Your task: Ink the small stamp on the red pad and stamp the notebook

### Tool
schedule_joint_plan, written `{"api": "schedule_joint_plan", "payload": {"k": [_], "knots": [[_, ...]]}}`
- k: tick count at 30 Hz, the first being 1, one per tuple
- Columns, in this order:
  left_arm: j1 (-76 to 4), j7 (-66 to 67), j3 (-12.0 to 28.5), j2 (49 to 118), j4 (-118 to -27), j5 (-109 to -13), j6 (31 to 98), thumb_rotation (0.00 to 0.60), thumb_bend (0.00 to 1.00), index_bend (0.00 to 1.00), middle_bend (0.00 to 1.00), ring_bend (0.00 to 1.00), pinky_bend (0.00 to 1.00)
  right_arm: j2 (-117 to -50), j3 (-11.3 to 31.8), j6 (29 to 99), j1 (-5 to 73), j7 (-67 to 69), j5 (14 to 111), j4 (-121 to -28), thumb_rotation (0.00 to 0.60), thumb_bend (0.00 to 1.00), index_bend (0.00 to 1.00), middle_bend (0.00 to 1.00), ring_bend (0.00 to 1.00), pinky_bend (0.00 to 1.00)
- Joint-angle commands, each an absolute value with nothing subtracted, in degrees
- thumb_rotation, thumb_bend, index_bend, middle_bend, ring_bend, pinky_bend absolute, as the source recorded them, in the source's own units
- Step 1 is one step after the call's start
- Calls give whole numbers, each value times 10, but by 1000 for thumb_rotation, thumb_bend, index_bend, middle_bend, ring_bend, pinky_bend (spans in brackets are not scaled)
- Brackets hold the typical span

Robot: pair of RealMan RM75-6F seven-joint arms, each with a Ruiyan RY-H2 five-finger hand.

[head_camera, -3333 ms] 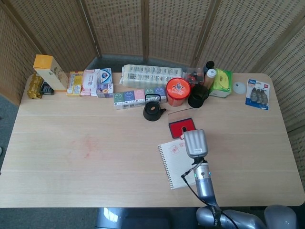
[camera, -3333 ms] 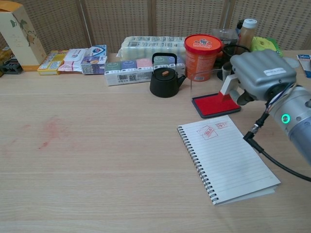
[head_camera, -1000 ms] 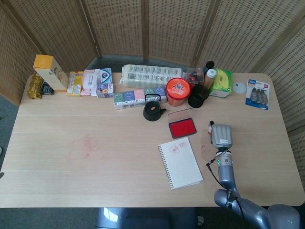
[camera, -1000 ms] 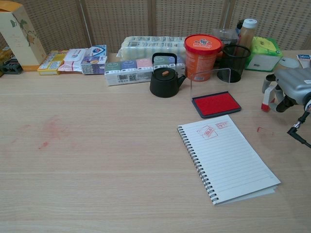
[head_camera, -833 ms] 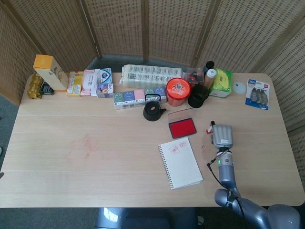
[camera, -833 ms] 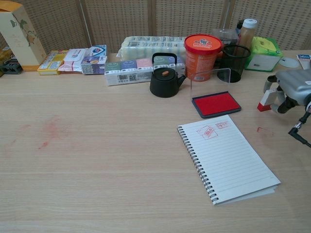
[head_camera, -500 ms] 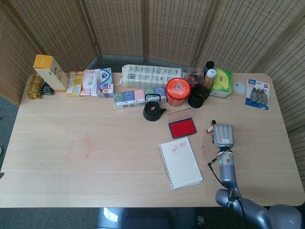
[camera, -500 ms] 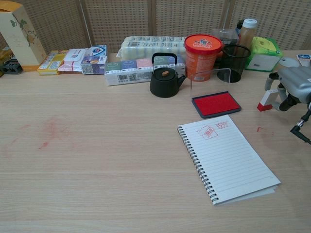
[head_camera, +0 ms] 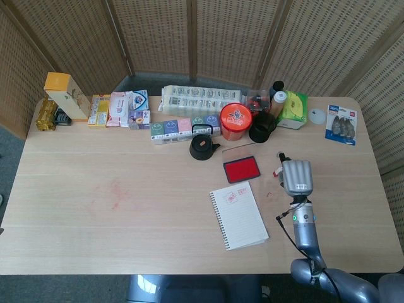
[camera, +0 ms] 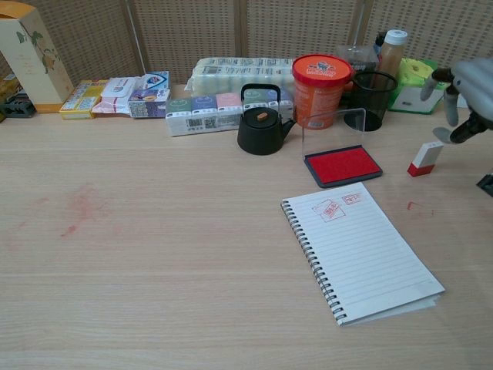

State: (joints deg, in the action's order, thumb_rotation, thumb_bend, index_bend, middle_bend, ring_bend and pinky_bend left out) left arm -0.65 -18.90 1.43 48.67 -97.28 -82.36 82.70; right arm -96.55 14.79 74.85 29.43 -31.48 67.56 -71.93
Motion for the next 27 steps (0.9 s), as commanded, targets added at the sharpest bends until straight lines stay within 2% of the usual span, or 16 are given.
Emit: {"api": "schedule_joint_plan", "payload": {"k": [1, 6, 8, 10, 12, 16, 18, 27], "knots": [[-5, -191, 13, 487, -971, -828, 831, 600, 53, 0, 0, 0, 74, -871, 117, 822, 257, -257, 778, -828, 527, 185, 282, 483, 548, 800], [-3, -170, 8, 494, -968, -837, 834, 600, 52, 0, 0, 0, 74, -813, 88, 851, 236, -141, 856, -833, 403, 87, 292, 382, 396, 734], [-2, -161, 5, 498, -970, -841, 836, 600, 53, 0, 0, 0, 74, -797, 78, 852, 229, -123, 865, -833, 353, 54, 298, 323, 320, 684], [1, -156, 3, 501, -971, -844, 841, 600, 53, 0, 0, 0, 74, -783, 71, 851, 220, -120, 866, -839, 276, 15, 299, 255, 236, 607], [4, -151, 2, 503, -972, -847, 848, 600, 54, 0, 0, 0, 74, -767, 63, 848, 211, -118, 862, -853, 236, 1, 280, 211, 179, 538], [13, -145, 1, 508, -974, -853, 866, 600, 53, 0, 0, 0, 74, -727, 51, 841, 188, -126, 842, -899, 221, 0, 178, 92, 56, 395], [18, -144, 0, 510, -975, -859, 878, 600, 54, 0, 0, 0, 74, -708, 47, 846, 175, -128, 836, -925, 218, 0, 161, 63, 27, 362], [45, -133, -9, 534, -972, -885, 930, 600, 53, 0, 0, 0, 74, -656, 10, 946, 91, -86, 887, -989, 210, 0, 176, 45, 0, 290]]}}
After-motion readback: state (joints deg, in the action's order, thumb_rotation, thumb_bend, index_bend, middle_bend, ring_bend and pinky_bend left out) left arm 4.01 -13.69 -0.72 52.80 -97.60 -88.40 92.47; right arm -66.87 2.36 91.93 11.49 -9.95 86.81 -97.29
